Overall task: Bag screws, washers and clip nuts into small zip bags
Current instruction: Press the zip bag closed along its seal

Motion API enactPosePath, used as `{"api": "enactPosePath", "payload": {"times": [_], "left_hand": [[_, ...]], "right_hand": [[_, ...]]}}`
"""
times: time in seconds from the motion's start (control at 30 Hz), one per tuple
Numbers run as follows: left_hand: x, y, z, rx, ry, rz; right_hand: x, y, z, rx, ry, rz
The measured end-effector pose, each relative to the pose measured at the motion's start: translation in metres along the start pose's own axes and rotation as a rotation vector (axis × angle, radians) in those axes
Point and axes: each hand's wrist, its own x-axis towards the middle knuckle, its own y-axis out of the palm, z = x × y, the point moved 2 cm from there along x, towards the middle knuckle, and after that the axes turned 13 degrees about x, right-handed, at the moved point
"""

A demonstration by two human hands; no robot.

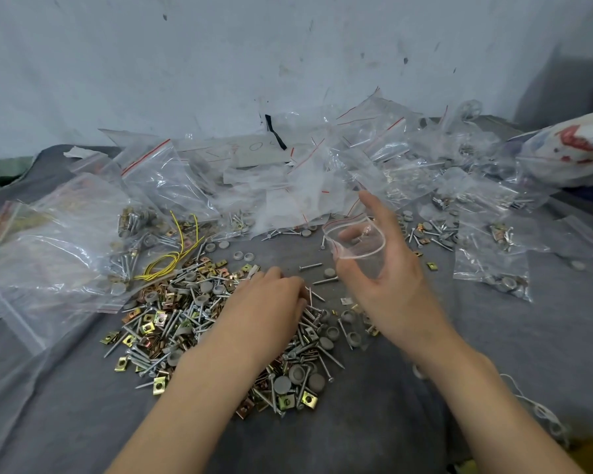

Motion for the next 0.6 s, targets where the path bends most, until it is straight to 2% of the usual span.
{"api": "enactPosePath", "payload": {"times": [0.17,0.37,0.6], "left_hand": [[0.0020,0.0006,0.0013,0.019,0.027,0.038],[0.0019,-0.0020,0.0061,-0.080,0.070,0.043],[0.0010,-0.0032,0.0077,-0.142,0.108,0.095]], "right_hand": [[0.0014,-0.0028,-0.0057,0.018,-0.042,-0.069],[0.0024,-0.0061,-0.0072,0.087,-0.029,-0.110],[0.0028,-0.0077,-0.0071,0.066,0.004,-0.106]]}}
